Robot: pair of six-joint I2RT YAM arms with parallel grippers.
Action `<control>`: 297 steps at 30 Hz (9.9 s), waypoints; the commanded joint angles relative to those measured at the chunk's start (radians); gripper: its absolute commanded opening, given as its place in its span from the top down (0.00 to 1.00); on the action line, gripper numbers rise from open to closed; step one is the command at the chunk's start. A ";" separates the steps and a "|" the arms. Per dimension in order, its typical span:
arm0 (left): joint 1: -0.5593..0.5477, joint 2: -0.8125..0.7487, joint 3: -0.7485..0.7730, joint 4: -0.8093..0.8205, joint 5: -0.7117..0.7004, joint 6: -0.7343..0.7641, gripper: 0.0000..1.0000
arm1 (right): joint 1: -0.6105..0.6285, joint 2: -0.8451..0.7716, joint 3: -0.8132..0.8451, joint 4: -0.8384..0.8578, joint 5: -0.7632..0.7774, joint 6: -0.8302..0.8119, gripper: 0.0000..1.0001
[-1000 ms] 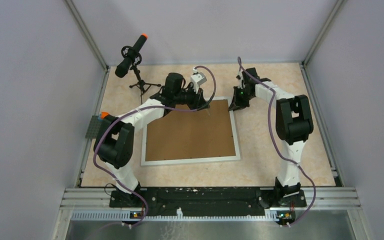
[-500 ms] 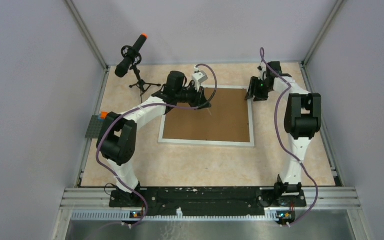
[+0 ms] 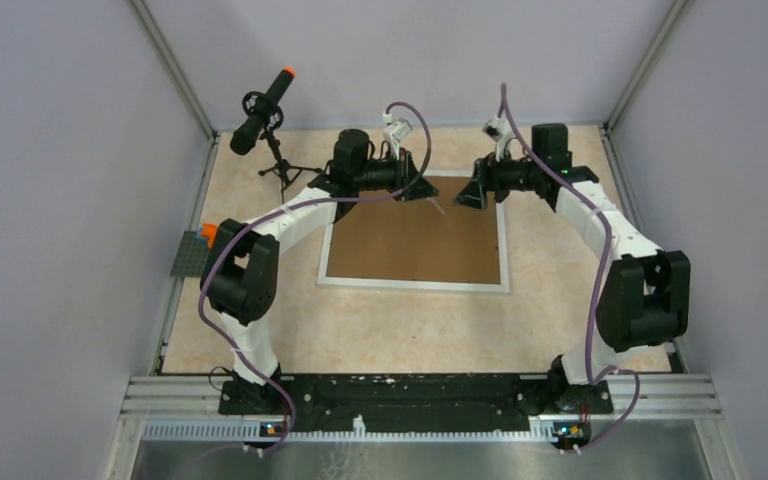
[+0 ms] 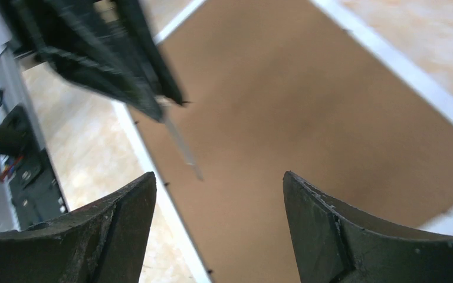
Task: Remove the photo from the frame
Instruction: Move the photo frame to the center of the board, then adjust the screwdriver, then release the photo frame item from the photo frame.
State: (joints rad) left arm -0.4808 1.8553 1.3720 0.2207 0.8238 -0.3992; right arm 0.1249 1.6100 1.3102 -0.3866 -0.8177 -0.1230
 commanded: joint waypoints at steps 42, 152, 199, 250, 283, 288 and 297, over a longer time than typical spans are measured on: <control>-0.001 0.166 0.276 -0.350 0.348 -0.089 0.44 | 0.265 -0.190 -0.187 0.033 0.293 -0.634 1.00; -0.199 0.310 -0.040 0.148 -0.059 0.759 1.00 | -0.013 0.367 -0.134 -0.117 0.298 0.052 0.95; -0.150 0.273 -0.059 0.039 0.000 0.768 1.00 | -0.010 0.412 -0.085 -0.126 0.288 0.051 1.00; -0.162 0.274 -0.057 0.101 -0.077 0.656 1.00 | -0.006 0.404 -0.100 -0.120 0.292 0.057 1.00; -0.154 0.272 -0.060 0.062 -0.107 0.697 1.00 | -0.007 0.424 -0.082 -0.120 0.292 0.066 1.00; -0.142 0.259 -0.075 0.055 -0.100 0.703 1.00 | -0.007 0.418 -0.089 -0.123 0.296 0.061 1.00; -0.127 0.250 -0.088 0.052 -0.080 0.692 1.00 | -0.007 0.425 -0.084 -0.124 0.298 0.066 1.00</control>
State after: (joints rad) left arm -0.6422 2.1357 1.3079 0.2947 0.8127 0.2863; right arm 0.0708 1.9583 1.2591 -0.4614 -0.6029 -0.0174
